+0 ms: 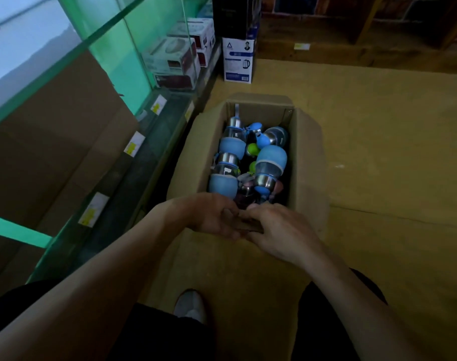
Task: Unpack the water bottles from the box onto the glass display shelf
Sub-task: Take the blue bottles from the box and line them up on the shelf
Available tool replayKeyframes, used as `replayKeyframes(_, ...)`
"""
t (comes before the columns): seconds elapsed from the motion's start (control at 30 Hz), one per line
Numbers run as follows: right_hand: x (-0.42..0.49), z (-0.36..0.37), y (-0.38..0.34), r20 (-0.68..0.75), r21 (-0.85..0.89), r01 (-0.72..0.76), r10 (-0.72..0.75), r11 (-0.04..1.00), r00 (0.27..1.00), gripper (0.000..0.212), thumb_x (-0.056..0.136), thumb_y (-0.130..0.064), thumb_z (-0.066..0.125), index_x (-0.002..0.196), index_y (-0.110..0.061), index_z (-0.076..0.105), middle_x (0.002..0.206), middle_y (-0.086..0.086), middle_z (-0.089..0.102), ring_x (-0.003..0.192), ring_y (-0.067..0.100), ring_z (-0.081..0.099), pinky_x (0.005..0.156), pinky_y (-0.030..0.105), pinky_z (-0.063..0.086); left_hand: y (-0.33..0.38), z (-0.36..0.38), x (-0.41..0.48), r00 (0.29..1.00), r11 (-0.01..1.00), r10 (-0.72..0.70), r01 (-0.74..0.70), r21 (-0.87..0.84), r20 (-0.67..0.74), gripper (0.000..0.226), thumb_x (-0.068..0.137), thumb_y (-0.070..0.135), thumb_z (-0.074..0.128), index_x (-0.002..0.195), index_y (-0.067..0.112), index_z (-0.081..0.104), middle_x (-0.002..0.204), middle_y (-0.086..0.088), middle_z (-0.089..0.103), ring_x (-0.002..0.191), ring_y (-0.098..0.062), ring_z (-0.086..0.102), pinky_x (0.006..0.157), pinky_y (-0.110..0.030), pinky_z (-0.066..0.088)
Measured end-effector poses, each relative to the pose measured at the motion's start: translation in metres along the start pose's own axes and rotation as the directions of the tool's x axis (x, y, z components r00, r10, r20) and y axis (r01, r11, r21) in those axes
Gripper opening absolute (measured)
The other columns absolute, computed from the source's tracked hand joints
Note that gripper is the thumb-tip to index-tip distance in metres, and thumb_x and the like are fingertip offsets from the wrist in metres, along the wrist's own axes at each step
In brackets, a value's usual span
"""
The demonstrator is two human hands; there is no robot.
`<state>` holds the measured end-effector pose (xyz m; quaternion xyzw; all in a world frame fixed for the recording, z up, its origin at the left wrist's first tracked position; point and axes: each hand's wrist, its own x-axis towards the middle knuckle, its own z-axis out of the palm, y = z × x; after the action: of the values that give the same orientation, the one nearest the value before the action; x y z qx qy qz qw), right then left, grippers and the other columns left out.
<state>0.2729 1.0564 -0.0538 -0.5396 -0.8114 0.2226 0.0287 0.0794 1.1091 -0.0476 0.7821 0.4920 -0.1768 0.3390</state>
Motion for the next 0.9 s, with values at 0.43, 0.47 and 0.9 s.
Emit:
replayKeyframes(0.43, 0.006, 0.039, 0.047, 0.123, 0.01, -0.078, 0.076, 0.997, 0.99, 0.078, 0.094, -0.037, 0.07, 0.16, -0.033, 0.029, 0.16, -0.009, 0.032, 0.144, 0.018, 0.027, 0.113, 0.035, 0.035, -0.003, 0.055, 0.033, 0.983, 0.967, -0.137, 0.159, 0.2, -0.121, 0.064, 0.09, 0.032, 0.069, 0.148, 0.023, 0.044, 0.159, -0.003, 0.029, 0.148, -0.028, 0.027, 0.118, -0.043, 0.033)
replayKeyframes(0.47, 0.007, 0.041, 0.05, 0.121, 0.009, -0.092, 0.091, 0.996, 0.988, 0.078, 0.094, -0.034, 0.07, 0.16, -0.033, 0.028, 0.159, -0.007, 0.034, 0.144, 0.019, 0.028, 0.112, 0.035, 0.035, -0.001, 0.06, 0.037, 0.98, 0.967, -0.142, 0.166, 0.191, -0.137, 0.068, 0.091, 0.031, 0.069, 0.151, 0.023, 0.04, 0.162, -0.003, 0.024, 0.15, -0.028, 0.021, 0.119, -0.044, 0.032)
replayKeyframes(0.9, 0.035, 0.065, 0.046, -0.141, -0.208, -0.374, 0.351, 0.904, 0.926, 0.015, 0.102, -0.022, 0.056, 0.113, -0.023, 0.066, 0.109, 0.0, 0.07, 0.104, 0.019, 0.061, 0.081, 0.032, 0.042, 0.01, 0.073, 0.056, 0.975, 0.941, -0.211, 0.221, 0.256, -0.066, 0.066, 0.098, 0.038, 0.054, 0.154, 0.012, 0.028, 0.166, -0.01, -0.001, 0.153, -0.038, -0.009, 0.122, -0.053, 0.025)
